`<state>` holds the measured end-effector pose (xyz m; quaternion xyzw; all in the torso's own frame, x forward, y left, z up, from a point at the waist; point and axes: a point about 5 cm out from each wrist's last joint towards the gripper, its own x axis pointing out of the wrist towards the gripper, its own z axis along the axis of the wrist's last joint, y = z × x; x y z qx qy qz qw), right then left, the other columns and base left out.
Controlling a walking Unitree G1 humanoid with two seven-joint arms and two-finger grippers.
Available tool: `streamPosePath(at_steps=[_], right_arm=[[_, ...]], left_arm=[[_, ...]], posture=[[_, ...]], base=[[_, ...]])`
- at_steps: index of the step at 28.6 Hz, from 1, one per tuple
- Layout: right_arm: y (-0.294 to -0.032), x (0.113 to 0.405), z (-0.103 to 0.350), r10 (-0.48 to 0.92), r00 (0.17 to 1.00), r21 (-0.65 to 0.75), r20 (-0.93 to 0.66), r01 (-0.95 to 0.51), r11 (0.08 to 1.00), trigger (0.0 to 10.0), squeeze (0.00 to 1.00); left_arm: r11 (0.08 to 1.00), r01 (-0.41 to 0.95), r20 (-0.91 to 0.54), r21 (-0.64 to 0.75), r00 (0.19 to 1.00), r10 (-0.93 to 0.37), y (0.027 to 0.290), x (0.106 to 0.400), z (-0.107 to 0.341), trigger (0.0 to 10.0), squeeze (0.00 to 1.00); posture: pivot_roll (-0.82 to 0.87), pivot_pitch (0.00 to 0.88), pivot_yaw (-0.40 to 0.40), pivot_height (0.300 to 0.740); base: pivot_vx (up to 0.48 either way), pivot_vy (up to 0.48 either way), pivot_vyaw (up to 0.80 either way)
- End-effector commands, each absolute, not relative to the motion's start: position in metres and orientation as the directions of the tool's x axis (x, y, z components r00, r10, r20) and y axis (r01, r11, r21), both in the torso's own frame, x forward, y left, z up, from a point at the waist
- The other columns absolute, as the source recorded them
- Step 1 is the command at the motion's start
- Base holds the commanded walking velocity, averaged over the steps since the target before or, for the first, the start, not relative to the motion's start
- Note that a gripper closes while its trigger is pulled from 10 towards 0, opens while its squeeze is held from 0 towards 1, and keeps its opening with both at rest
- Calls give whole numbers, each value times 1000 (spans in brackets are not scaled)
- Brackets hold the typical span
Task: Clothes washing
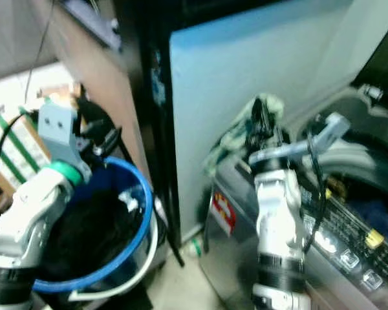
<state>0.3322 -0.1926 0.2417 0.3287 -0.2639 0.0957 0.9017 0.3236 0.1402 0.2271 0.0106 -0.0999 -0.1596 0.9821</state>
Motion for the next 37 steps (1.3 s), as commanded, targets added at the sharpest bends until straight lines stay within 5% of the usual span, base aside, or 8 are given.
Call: streamPosePath(at_steps=[1, 37], right_arm=[[-200, 331, 245, -38, 835, 545, 549, -323, 774, 10000, 0], [-215, 343, 247, -46, 834, 468, 549, -262, 844, 10000, 0]], left_arm=[[951, 302, 203, 68, 929, -310, 143, 322, 231, 10000, 0], [959, 282, 178, 31, 943, -283, 148, 322, 224, 10000, 0]], posture=[[121, 0, 114, 740], [118, 0, 105, 740]], base=[[0, 0, -800], [0, 0, -800]])
